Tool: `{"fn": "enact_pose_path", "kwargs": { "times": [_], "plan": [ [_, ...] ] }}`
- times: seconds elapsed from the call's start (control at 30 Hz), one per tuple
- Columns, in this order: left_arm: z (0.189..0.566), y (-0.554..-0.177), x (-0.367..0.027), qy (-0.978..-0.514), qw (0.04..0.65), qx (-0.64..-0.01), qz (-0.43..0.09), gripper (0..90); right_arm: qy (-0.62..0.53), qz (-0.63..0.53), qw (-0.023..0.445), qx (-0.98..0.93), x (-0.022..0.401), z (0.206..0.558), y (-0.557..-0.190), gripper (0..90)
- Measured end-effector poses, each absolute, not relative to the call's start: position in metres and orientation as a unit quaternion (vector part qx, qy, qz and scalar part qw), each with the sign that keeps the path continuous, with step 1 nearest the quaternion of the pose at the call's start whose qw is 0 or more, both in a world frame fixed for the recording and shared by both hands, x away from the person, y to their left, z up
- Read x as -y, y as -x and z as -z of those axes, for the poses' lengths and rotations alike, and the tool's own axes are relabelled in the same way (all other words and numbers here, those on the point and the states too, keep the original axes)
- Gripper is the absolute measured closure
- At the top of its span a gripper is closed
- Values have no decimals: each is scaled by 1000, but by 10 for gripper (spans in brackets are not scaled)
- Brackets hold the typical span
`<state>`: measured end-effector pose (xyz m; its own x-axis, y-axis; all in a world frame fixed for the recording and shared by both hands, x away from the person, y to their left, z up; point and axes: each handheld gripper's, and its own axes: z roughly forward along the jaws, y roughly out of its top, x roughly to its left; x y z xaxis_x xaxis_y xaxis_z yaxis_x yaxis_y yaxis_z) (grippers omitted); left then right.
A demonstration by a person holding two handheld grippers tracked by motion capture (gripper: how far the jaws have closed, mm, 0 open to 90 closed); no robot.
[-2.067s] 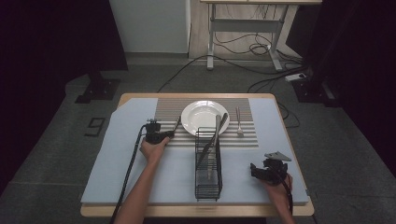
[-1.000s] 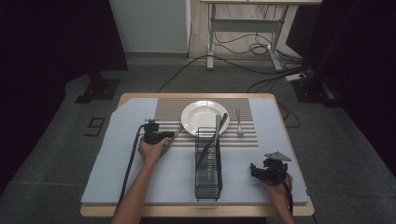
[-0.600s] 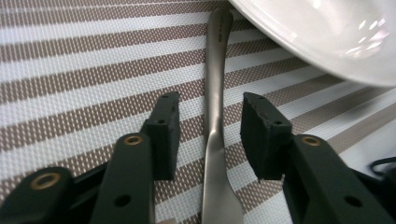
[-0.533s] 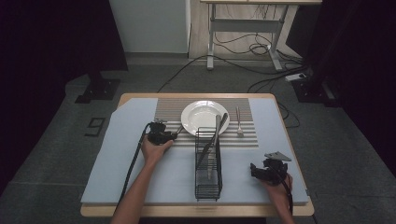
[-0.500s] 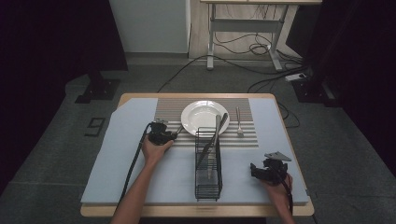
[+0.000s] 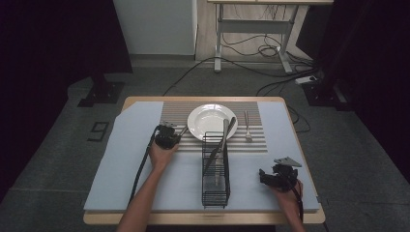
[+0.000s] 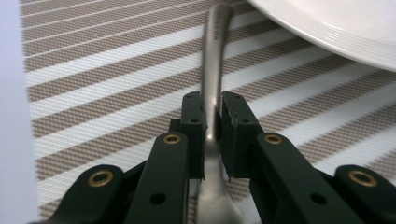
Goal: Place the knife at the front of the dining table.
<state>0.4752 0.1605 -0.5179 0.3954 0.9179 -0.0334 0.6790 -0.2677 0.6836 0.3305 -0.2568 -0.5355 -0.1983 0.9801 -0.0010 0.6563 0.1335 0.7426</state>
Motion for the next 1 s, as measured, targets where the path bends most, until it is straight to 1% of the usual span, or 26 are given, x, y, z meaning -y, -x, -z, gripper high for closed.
{"fn": "enact_pose_path", "kwargs": {
  "times": [0.17,0.4,0.6,0.63,0.67,0.73,0.77,1.0],
  "plan": [
    [519,-485,-171,-754,317,-540,-196,802,-578,-314,258,-707,257,536,-331,119],
    [517,-506,-181,-736,321,-567,-184,802,-580,-314,256,-707,257,535,-331,119],
    [518,-513,-181,-735,328,-566,-178,798,-579,-314,257,-707,257,535,-331,119],
    [518,-512,-182,-736,332,-564,-173,784,-579,-314,257,-707,257,535,-331,119],
    [518,-511,-183,-736,338,-562,-166,746,-579,-314,257,-707,257,535,-331,119],
    [515,-505,-187,-736,337,-561,-173,647,-579,-314,257,-707,257,535,-331,119],
    [514,-502,-189,-737,341,-559,-170,615,-578,-314,257,-707,257,536,-331,119],
    [512,-470,-202,-759,333,-540,-145,561,-578,-314,258,-707,257,535,-331,119]
  ]
}}
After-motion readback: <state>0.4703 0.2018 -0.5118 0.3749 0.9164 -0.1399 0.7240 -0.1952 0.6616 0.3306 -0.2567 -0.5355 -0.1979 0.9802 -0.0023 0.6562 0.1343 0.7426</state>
